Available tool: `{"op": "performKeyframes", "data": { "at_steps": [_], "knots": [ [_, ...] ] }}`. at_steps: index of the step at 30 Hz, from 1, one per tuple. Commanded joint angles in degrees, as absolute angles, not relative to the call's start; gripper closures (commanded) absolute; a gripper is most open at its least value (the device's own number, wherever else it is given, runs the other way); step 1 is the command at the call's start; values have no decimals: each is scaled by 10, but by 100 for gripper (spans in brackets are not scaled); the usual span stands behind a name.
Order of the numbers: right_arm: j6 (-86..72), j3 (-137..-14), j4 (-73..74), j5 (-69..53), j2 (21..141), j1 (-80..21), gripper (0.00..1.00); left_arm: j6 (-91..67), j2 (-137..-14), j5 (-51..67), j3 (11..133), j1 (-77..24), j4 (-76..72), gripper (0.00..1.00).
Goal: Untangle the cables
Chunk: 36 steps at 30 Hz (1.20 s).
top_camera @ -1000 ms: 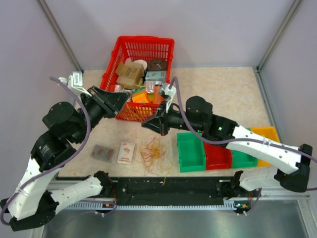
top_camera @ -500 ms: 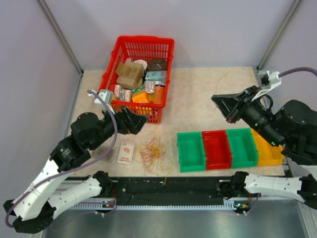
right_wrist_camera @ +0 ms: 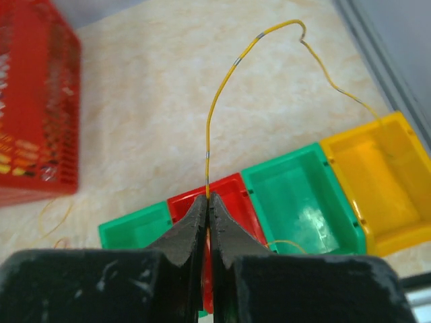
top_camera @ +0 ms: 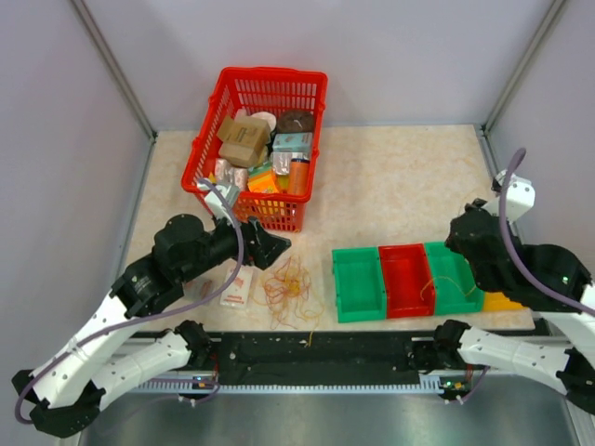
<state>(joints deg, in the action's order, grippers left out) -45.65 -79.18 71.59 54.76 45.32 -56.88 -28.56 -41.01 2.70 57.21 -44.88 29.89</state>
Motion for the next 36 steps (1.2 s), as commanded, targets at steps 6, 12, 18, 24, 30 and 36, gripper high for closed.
{"op": "performKeyframes", "data": {
  "at_steps": [6, 12, 18, 24, 30, 36],
  "knots": [
    [-559, -740, 838, 525, 472, -390, 100, -313, -406, 61, 566, -447, 244, 9],
    [-473, -857, 817, 593, 489, -369, 100, -317, -384, 51, 552, -447, 247, 8],
    [-408, -914, 801, 665, 528, -299, 100, -319, -393, 70, 533, -447, 242, 6],
    [-325, -794, 655, 578, 521, -130, 100, -317, -381, 76, 531, -447, 243, 5],
    [-351, -684, 570, 462, 513, -92, 100, -307, -368, 74, 547, -447, 272, 5],
    [-443, -623, 547, 411, 524, -93, 100, -306, -372, 76, 547, -447, 277, 5]
  ]
}}
